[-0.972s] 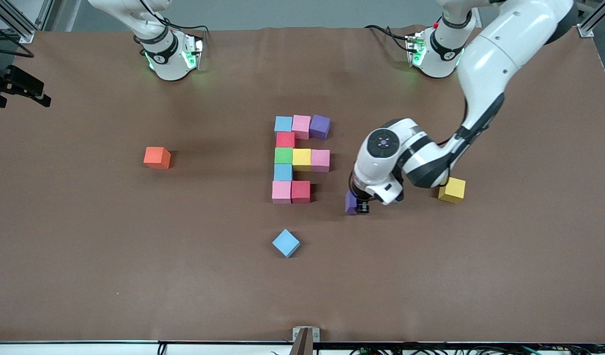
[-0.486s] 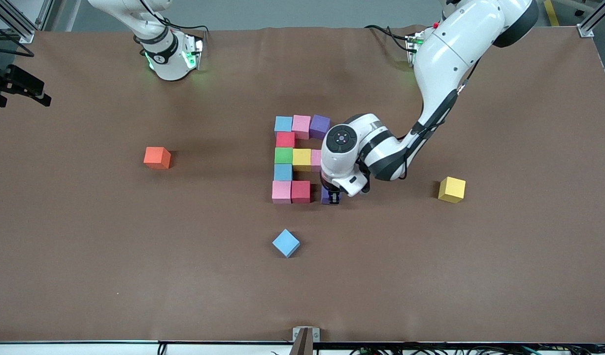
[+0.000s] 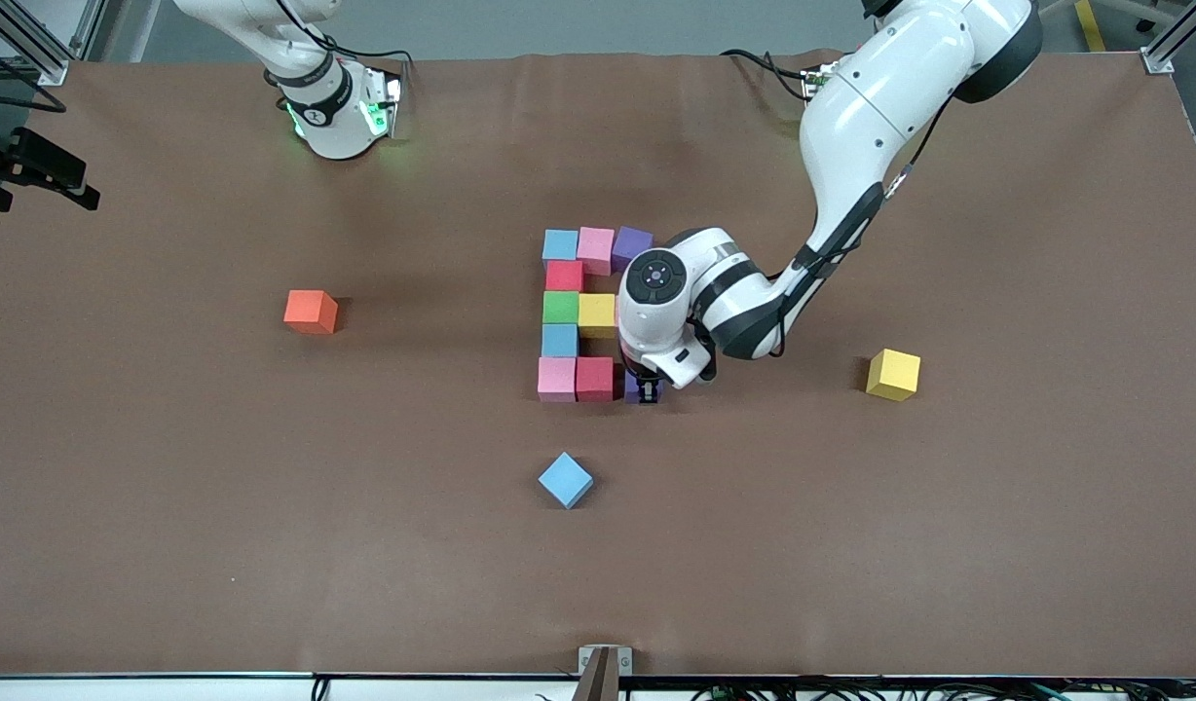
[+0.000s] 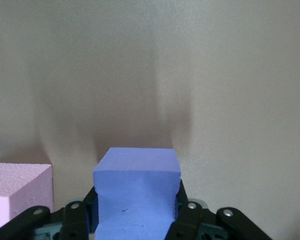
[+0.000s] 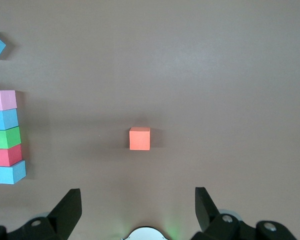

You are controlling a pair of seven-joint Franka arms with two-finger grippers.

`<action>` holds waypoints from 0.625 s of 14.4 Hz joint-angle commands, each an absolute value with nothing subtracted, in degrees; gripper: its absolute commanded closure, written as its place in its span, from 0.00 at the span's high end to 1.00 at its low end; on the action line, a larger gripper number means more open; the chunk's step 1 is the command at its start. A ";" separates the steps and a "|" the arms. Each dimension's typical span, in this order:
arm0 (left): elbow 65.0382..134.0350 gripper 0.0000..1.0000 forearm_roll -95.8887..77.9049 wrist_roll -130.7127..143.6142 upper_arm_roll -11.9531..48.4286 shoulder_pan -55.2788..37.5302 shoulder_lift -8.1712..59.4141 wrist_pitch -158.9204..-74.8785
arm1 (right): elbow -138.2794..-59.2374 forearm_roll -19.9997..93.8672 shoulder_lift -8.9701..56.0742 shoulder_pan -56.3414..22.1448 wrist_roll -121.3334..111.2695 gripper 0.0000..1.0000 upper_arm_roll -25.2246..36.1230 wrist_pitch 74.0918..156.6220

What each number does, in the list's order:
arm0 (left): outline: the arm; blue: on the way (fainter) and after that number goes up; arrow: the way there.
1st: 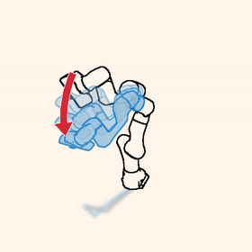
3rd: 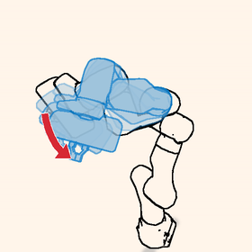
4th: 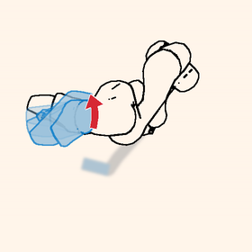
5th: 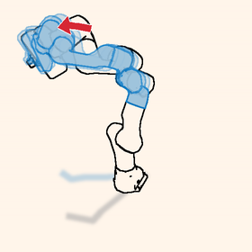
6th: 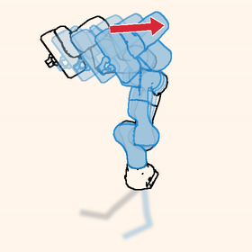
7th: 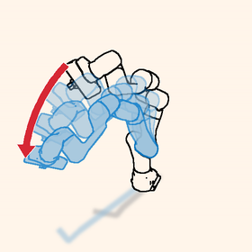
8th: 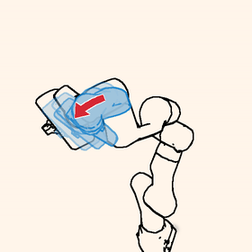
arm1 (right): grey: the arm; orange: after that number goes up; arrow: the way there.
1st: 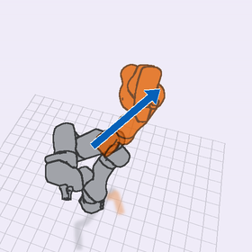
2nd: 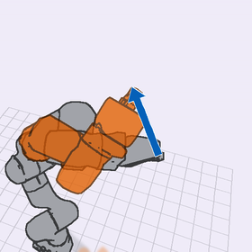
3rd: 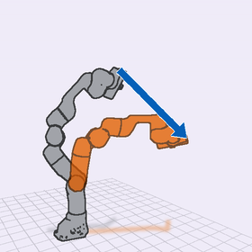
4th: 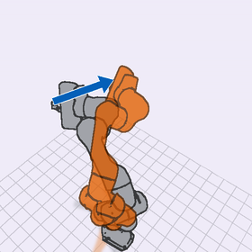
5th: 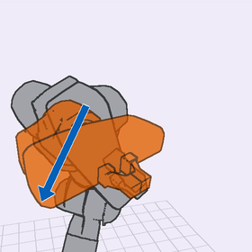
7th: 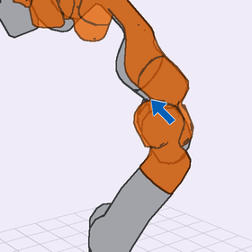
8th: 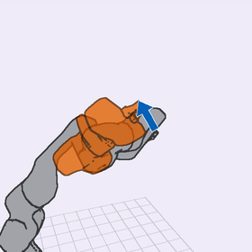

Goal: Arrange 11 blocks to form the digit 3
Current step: 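Lower the purple cube beside the red cube and open the left gripper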

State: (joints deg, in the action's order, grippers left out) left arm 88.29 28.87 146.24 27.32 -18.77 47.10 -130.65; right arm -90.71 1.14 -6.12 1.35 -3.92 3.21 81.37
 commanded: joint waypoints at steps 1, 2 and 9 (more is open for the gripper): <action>84.82 0.20 27.60 146.43 26.02 -21.00 49.92 -130.78 | -91.85 1.14 -7.47 1.85 -4.66 1.00 3.08 81.65; 84.47 0.20 27.60 146.43 25.75 -21.18 50.01 -130.78 | -91.85 1.06 -7.47 1.76 -4.66 1.00 3.08 81.56; 83.41 0.22 26.72 146.43 25.14 -22.67 50.63 -130.78 | -91.85 1.14 -7.38 1.85 -5.10 1.00 3.08 81.74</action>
